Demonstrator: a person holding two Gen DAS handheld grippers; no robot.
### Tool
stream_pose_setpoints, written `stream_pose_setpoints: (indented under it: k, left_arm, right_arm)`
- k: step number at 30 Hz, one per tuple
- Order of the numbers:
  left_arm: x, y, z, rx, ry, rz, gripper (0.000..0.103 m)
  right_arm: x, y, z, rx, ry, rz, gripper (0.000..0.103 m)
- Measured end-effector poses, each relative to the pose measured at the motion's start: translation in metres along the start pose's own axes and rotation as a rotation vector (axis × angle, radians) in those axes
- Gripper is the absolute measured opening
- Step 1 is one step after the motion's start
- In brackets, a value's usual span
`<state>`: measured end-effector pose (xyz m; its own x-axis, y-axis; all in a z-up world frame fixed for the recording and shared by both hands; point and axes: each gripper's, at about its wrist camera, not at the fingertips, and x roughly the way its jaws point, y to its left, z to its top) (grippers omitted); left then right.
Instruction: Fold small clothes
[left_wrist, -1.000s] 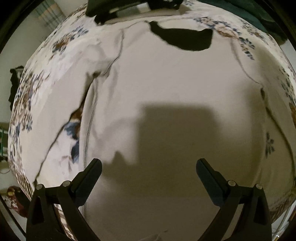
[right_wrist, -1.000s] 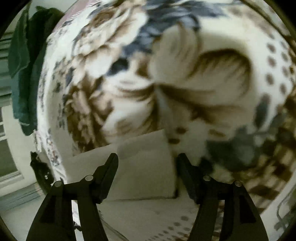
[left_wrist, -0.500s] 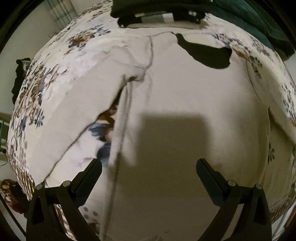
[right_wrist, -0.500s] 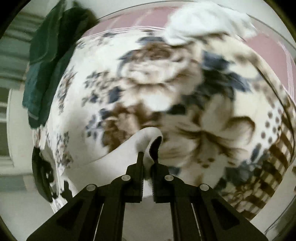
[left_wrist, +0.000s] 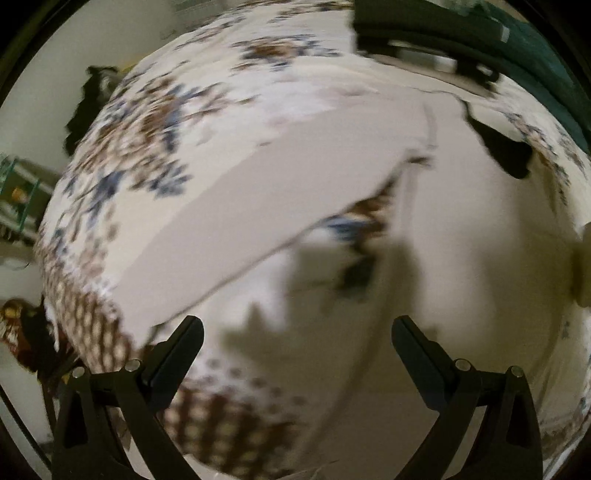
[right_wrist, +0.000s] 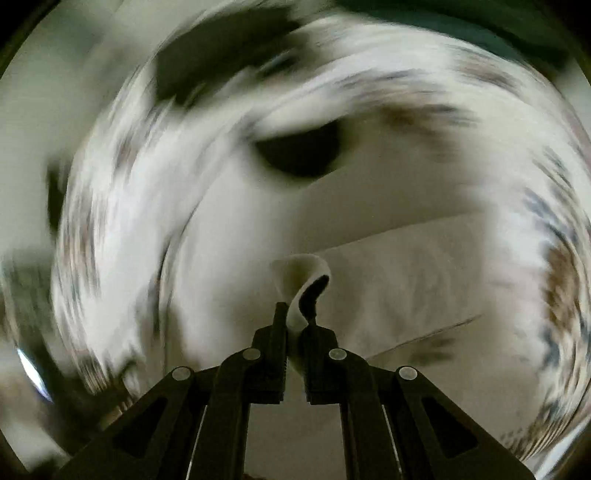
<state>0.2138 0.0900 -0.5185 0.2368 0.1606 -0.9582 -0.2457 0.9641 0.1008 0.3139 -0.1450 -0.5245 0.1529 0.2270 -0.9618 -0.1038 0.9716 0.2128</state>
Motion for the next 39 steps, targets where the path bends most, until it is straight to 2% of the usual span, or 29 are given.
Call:
stream_pose_setpoints:
  k: [1,3,5,7,12,17,18,20,21,22,23,24,26,29,32,33,35,37,38,39]
  left_arm:
    - [-0.001,0.010,-0.002,-0.010,0.001,0.015,0.103]
    - [-0.001,0.034,-0.009,-0.027,0.001,0.057,0.103]
    - [-0.001,0.050,-0.014,-0.041,0.002,0.078,0.103]
    - [0.000,0.066,-0.019,-0.051,0.006,0.098,0.103]
    - [0.012,0.097,-0.031,-0.091,0.033,0.122,0.103]
    - [0.019,0.119,-0.036,-0.154,0.051,0.124,0.103]
    - [0.021,0.127,-0.037,-0.176,0.055,0.124,0.103]
    - [0.025,0.143,-0.038,-0.227,0.065,0.129,0.103]
    - [0.027,0.155,-0.038,-0.270,0.071,0.119,0.103]
    - [0.027,0.163,-0.039,-0.303,0.073,0.111,0.103]
    - [0.028,0.179,-0.039,-0.361,0.070,0.099,0.103]
    - [0.029,0.188,-0.039,-0.396,0.068,0.084,0.103]
    - [0.035,0.206,-0.039,-0.459,0.074,0.041,0.103]
    - [0.054,0.229,-0.039,-0.545,0.110,-0.068,0.102]
    - [0.078,0.237,-0.039,-0.615,0.156,-0.161,0.100]
    - [0.086,0.238,-0.038,-0.656,0.161,-0.221,0.098]
    - [0.094,0.234,-0.035,-0.701,0.153,-0.291,0.098]
    - [0.097,0.226,-0.027,-0.706,0.122,-0.310,0.098]
    - [0.096,0.221,-0.023,-0.690,0.104,-0.303,0.086]
    - [0.093,0.209,-0.014,-0.623,0.078,-0.255,0.061]
  right_arm:
    - [0.021,0.038,-0.013,-0.099,0.045,-0.023,0.007]
    - [0.052,0.090,-0.042,-0.244,0.095,-0.069,0.007]
    - [0.074,0.126,-0.070,-0.335,0.140,-0.105,0.007]
    - [0.088,0.143,-0.087,-0.360,0.177,-0.119,0.007]
    - [0.111,0.156,-0.118,-0.390,0.232,-0.163,0.007]
    - [0.111,0.154,-0.122,-0.378,0.261,-0.152,0.007]
    - [0.114,0.154,-0.123,-0.377,0.279,-0.132,0.009]
    - [0.121,0.154,-0.117,-0.328,0.350,-0.019,0.013]
    - [0.125,0.147,-0.120,-0.271,0.423,0.100,0.026]
    - [0.126,0.139,-0.124,-0.216,0.476,0.195,0.046]
    - [0.124,0.127,-0.127,-0.143,0.504,0.279,0.053]
    - [0.118,0.113,-0.128,-0.073,0.494,0.329,0.056]
    - [0.105,0.080,-0.132,0.063,0.455,0.367,0.056]
    - [0.088,0.026,-0.140,0.228,0.393,0.311,0.056]
    - [0.074,-0.021,-0.141,0.330,0.358,0.264,0.056]
    - [0.072,-0.035,-0.140,0.361,0.352,0.249,0.056]
    - [0.068,-0.060,-0.137,0.402,0.349,0.211,0.056]
    - [0.069,-0.069,-0.140,0.434,0.338,0.185,0.056]
    - [0.070,-0.073,-0.137,0.447,0.335,0.178,0.056]
    - [0.070,-0.077,-0.138,0.462,0.330,0.171,0.056]
